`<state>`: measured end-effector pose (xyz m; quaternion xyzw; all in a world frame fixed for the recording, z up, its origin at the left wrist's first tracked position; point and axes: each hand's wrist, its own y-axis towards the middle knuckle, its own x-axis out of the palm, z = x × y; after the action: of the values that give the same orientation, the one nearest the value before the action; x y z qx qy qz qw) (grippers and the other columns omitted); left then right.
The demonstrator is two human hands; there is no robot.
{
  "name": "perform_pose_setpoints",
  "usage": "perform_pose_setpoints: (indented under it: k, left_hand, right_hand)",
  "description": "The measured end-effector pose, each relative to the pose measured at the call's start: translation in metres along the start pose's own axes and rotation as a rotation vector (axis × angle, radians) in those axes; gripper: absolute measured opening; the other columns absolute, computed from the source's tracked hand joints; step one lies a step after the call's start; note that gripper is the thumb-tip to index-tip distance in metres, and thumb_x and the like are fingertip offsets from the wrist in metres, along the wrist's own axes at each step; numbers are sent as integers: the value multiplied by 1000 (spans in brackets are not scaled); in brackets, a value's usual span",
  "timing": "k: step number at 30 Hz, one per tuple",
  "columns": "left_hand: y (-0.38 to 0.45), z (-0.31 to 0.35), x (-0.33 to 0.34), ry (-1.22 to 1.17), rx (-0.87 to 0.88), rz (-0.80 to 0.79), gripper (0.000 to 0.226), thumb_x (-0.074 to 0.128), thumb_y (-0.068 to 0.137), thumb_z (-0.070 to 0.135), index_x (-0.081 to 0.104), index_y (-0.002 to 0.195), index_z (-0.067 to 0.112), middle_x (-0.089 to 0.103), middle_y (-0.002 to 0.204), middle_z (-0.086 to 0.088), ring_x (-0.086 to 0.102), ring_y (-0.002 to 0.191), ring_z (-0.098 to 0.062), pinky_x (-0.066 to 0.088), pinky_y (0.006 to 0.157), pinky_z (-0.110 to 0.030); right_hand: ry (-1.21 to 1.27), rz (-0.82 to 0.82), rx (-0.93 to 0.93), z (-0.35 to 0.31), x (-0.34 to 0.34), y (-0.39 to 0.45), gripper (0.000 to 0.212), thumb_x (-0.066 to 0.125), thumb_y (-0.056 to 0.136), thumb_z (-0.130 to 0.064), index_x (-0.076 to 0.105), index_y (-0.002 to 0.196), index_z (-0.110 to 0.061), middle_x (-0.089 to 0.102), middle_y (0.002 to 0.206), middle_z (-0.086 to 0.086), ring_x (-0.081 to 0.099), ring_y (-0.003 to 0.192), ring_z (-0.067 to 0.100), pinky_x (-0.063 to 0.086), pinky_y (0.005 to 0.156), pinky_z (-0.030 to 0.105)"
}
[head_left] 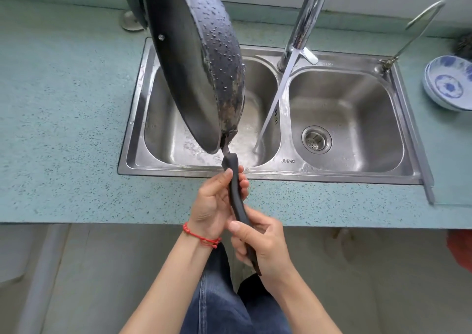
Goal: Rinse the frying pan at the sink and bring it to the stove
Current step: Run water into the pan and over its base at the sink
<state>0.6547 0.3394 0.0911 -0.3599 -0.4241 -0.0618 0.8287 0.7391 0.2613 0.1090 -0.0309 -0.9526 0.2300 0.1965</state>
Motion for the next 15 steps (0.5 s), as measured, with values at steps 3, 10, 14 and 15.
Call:
perform_pose_setpoints:
  k: [3, 10, 14, 15]
  left_hand:
    - [0, 1, 0, 45, 14, 6, 21, 55, 70, 17, 59, 84, 2, 65, 61, -1, 62, 54, -8, 52, 52, -16]
    - [1, -1, 0, 242, 159, 79, 9, 55, 77, 11, 57, 75, 2, 65, 56, -1, 60, 52, -9, 51, 51, -17]
    - [1, -3, 0, 335, 260, 160, 12, 52, 84, 2, 57, 73, 1, 66, 54, 0, 63, 52, -11, 52, 52, -18]
    - [0, -3, 0, 352, 279, 171, 12, 52, 84, 2, 58, 73, 1, 67, 54, 0, 64, 53, -11, 52, 52, -17]
  right_hand:
    - [-18, -25, 7, -1, -3, 0, 7, 61, 74, -12, 65, 75, -16, 41, 40, -3, 30, 33, 10, 24, 33, 16]
    - [-240, -28, -56, -5, -15, 5, 17, 55, 83, -8, 65, 92, -19, 70, 69, -4, 61, 53, 10, 51, 47, 21]
    - [-427, 17, -78, 0, -13, 3, 18, 48, 92, -9, 63, 89, -19, 65, 62, -8, 54, 46, 10, 44, 45, 20]
    - [-445, 14, -78, 0, -12, 2, 15, 48, 92, -14, 62, 86, -15, 61, 53, -8, 48, 40, 10, 40, 43, 19]
